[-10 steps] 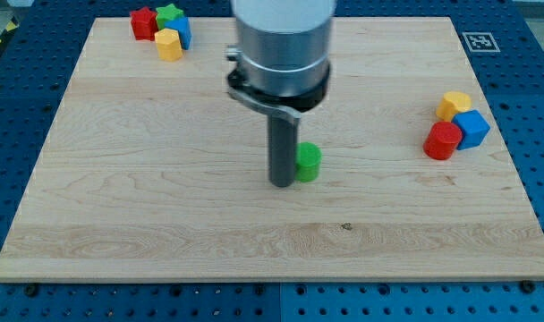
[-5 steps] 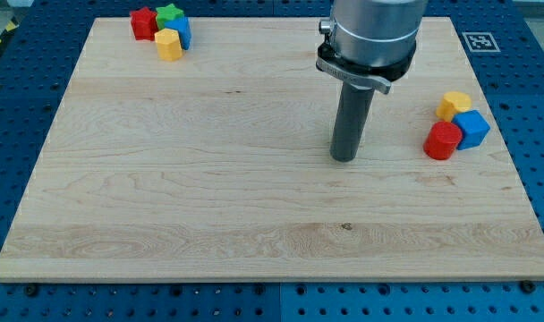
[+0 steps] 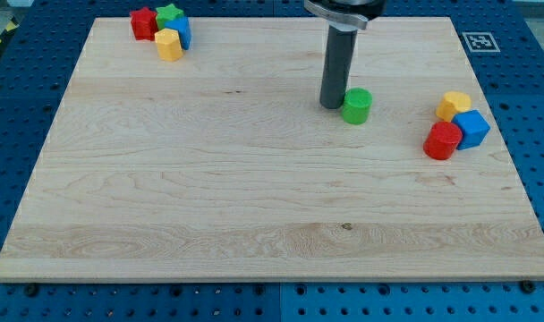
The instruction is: Slide the green circle diagonally top left to the red circle
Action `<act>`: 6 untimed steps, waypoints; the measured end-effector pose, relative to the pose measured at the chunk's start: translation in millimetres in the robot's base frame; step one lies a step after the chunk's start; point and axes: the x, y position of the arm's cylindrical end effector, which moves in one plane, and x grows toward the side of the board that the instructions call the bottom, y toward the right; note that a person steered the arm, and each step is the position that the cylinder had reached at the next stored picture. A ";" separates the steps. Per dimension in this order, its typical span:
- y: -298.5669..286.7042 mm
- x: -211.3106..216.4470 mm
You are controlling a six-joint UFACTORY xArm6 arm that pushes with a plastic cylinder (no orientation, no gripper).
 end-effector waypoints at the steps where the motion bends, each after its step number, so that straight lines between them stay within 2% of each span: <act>1: 14.6 17.1; 4: 73.3 18.2; 5: 47.0 18.2; 6: -15.5 18.1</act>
